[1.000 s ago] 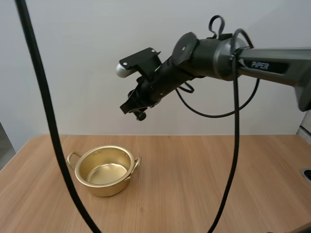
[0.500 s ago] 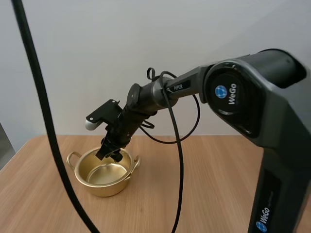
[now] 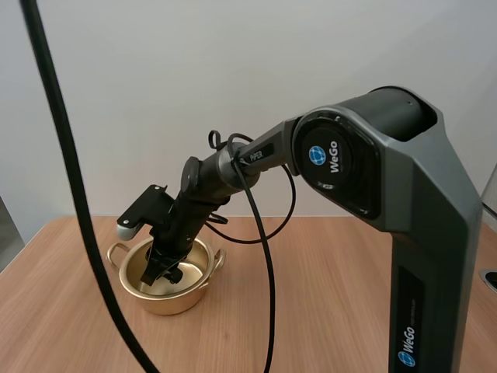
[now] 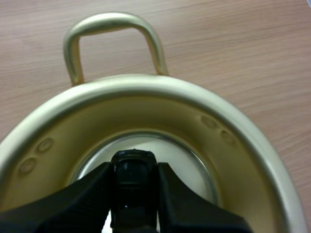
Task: Open the pot, put the car inside, and close it
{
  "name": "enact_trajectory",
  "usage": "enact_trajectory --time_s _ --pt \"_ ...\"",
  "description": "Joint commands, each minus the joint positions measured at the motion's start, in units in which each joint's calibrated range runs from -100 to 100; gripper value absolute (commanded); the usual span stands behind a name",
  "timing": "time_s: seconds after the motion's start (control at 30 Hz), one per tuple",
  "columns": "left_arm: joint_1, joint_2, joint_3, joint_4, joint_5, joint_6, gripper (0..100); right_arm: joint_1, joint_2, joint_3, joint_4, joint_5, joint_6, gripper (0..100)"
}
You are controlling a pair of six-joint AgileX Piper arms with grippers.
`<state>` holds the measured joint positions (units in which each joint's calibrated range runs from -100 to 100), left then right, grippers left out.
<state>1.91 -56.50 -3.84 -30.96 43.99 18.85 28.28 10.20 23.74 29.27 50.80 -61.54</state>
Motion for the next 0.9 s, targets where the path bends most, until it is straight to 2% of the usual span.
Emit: enact_trajectory --time_s 0.0,0.3,0.87 --pt "0.00 0.05 -0.02 -0.04 -0.08 -0.06 0 0.58 -0.08 -0.06 -0.92 -0.53 0.00 0" --pt "0.00 0.05 -0.02 -0.04 -0.08 -0.06 0 0.92 0.02 -0.06 -5.07 -0.88 0.00 0" --pt "0.00 0.05 -0.02 -0.04 -0.08 -0.06 0 0.92 2.74 0.06 -7.25 -3.78 0.00 0"
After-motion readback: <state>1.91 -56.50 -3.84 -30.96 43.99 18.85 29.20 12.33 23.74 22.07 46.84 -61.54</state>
